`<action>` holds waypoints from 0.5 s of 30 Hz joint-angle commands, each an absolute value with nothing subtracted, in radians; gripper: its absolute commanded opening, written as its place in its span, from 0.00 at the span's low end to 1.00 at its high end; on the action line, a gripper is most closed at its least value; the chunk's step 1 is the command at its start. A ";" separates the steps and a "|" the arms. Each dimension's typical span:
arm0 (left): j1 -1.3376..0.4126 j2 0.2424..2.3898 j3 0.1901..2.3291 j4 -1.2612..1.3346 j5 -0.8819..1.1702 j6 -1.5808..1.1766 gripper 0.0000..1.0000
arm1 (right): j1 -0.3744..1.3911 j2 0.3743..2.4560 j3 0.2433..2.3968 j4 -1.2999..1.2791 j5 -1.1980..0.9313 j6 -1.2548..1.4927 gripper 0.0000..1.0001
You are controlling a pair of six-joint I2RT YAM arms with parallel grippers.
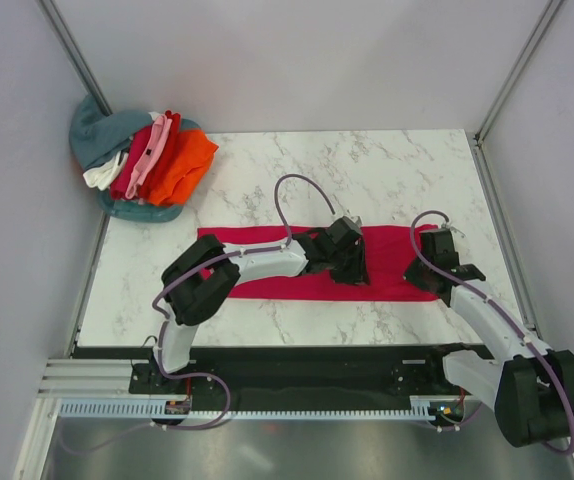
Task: Fold and stack the t-shirts
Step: Fold the tshirt
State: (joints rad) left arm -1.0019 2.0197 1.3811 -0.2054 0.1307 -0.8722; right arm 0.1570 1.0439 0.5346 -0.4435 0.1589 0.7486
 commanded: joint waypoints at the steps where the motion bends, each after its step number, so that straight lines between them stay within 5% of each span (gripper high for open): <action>1: -1.009 2.046 1.419 -0.183 0.107 -0.900 0.42 | 0.155 1.020 0.537 -0.456 0.161 0.759 0.00; 10: -1.015 2.072 1.422 -0.189 0.063 -0.928 0.40 | 0.156 0.980 0.540 -0.466 0.176 0.772 0.00; 15: -1.019 2.057 1.425 -0.187 0.054 -0.919 0.03 | 0.155 0.965 0.543 -0.468 0.189 0.769 0.00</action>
